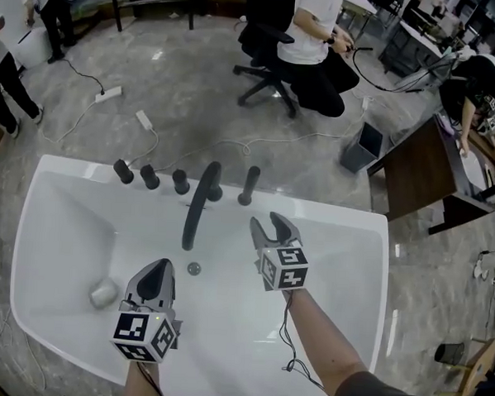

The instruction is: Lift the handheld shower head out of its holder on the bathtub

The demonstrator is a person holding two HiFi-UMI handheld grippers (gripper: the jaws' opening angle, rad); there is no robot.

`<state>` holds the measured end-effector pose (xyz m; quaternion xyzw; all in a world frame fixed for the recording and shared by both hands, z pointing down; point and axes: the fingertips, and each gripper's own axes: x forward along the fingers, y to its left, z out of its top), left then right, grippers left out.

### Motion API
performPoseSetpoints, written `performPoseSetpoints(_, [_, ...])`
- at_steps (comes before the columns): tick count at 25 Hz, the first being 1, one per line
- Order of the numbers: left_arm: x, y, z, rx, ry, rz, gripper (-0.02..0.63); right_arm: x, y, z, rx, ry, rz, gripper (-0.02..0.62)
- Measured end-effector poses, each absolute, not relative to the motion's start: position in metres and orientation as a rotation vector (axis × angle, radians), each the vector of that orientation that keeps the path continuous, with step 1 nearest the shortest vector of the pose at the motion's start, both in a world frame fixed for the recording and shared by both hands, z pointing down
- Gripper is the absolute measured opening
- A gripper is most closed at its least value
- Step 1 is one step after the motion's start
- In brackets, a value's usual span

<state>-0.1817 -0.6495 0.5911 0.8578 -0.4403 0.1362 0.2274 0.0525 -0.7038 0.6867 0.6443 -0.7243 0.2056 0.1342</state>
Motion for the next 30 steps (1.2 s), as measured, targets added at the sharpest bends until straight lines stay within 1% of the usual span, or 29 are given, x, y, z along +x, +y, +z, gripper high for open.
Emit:
performPoseSetpoints(4, [-0.188,-0.667,0.61,2.349,-1.221,0.366,0.015,0.055,-0.73,0.713,1.9,-2.067,0.591,0.206])
performPoseSetpoints(15, [-0.194,-0.693,0.641,2.348,-1.217,0.34,0.015,0.057,-0.794,0.761,1.951,-1.99,0.561,0.206])
performPoseSetpoints(21, [-0.195,-0.691,0.648,2.325,-1.209,0.313,0.015,0.049,-0.814,0.769,1.916,-1.977,0.551,0.206])
performPoseSetpoints(30, [-0.202,-0.686,0.649,2.299,-1.246,0.303,0.015,0.059,-0.825,0.774,1.92,-1.939,0.539,0.202])
